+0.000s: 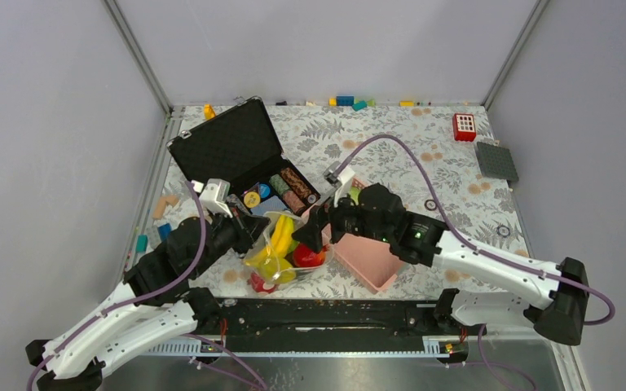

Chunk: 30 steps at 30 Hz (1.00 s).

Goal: Place the food in the zip-top bag and seal the zipper
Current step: Place the fake fruit in the zipper food storage bag, then pick up the fake vegetable from the bin.

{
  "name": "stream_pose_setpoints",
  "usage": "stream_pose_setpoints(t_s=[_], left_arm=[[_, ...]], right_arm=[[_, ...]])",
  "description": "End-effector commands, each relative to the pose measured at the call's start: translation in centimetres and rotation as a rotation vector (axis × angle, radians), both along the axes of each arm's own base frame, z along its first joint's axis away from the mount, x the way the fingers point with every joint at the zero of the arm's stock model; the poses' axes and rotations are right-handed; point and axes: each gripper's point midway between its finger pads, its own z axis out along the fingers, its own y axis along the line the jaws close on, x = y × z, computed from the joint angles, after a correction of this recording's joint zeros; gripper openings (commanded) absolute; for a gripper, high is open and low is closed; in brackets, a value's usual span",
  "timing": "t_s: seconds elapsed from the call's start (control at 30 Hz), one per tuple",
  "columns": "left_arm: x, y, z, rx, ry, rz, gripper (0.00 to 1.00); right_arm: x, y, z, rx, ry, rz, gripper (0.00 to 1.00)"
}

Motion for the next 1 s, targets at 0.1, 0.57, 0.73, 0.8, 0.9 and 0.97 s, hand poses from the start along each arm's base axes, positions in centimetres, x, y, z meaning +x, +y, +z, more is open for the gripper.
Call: stream_pose_setpoints(t_s=[0.1,0.57,0.73,0.8,0.9,0.97], left_arm=[[0.6,0.8,1.6,-0.031,-0.053,0.051,0.00],[0.6,1.4,1.4,-0.017,-0.046,0.070,0.00],[0.5,1.2,1.3,-0.016,-0.041,0.066,0.00],[0.6,1.2,1.1,-0.012,-0.037,0.066,0.00],[0.6,1.2,1.1,-0.012,-0.037,0.066,0.00],[0.6,1.2,1.1,-0.010,-0.036,0.065,0.00]], right_arm=[[7.2,-10.0,-1.1,-0.150,-0.056,-0.638,1.00],[13.6,-13.8,-10.8,-0.350,0.211,-0.962,1.00],[15.4,-12.3,-13.2,-0.360,0.232,-0.982,1.00],[16.1,-12.5,-14.2,-0.382,0.229,-1.010,1.00],[16.7,-12.2,-15.7,-0.386,0.247,-1.015,0.99],[16.8,-12.3,-16.8,-0.394,0.265,-1.025,0.95]])
